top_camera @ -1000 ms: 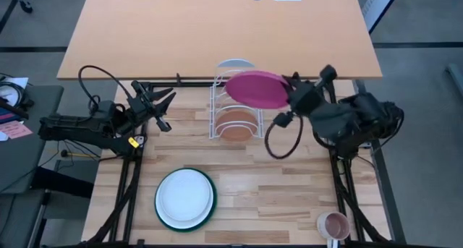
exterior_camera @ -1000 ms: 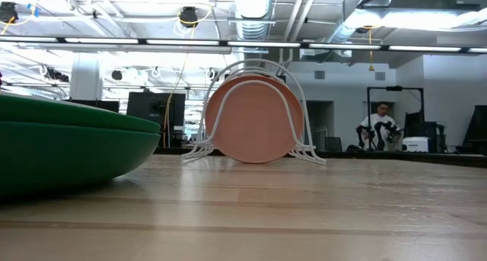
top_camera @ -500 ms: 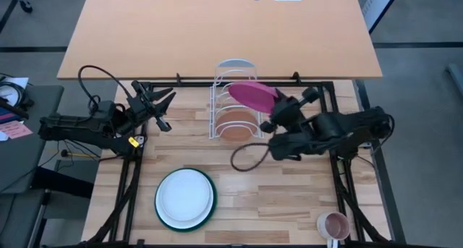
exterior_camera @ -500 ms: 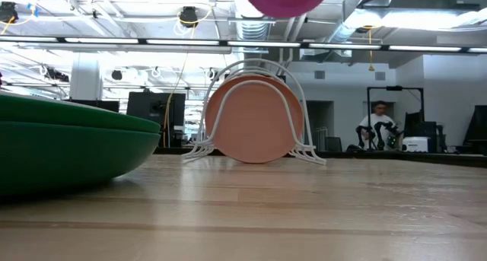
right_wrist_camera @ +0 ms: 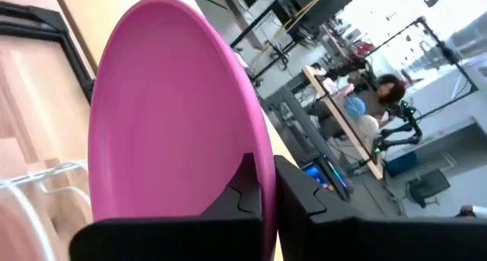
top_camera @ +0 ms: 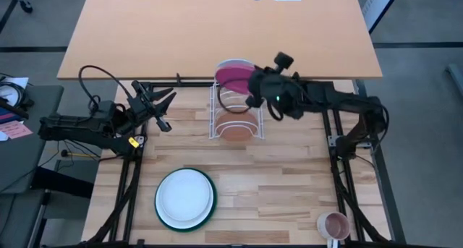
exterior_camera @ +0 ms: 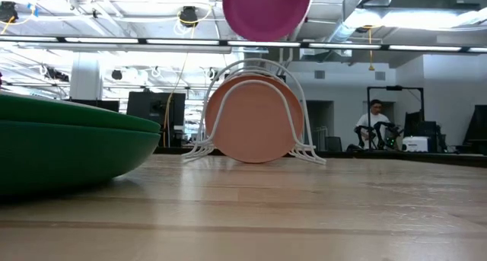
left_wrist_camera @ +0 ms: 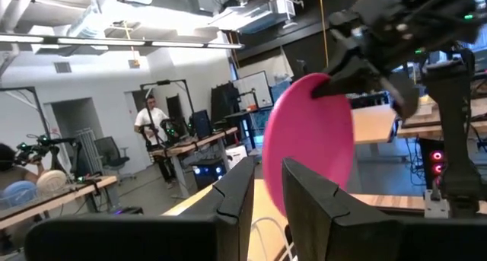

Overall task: Sort dishes
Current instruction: Put the pink plate on the dish rack

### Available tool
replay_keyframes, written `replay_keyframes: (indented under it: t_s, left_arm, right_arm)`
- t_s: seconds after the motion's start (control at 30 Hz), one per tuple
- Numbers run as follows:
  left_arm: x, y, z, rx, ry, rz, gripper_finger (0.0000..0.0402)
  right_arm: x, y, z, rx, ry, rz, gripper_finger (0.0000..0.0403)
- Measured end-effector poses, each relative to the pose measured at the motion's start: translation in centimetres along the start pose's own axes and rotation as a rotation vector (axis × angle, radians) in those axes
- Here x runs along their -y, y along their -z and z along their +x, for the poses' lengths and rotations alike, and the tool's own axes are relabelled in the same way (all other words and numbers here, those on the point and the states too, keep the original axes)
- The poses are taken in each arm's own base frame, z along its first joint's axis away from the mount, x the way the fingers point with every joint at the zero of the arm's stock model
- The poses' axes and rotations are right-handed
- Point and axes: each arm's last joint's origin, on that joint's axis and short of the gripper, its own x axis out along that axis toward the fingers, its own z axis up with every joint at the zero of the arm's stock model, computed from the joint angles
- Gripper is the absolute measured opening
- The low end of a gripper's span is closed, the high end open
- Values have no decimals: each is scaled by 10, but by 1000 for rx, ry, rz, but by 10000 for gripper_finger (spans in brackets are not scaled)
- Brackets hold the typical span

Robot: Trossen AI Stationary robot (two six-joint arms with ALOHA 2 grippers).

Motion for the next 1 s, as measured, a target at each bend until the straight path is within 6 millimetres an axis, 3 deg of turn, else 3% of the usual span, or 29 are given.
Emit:
replay_keyframes:
  t_s: [0.1, 0.5, 1.0]
  left_arm:
    - [0, 0, 0, -5, -11, 20, 65]
    - [-1, 0, 0, -11, -23, 17, 65]
    - [-1, 0, 0, -11, -24, 14, 65]
  right_arm:
    - [-1, 6, 10, -25, -18, 3, 13]
    - [-35, 25, 28, -66, -96, -55, 14]
    - [-54, 41, 52, -59, -145, -23, 15]
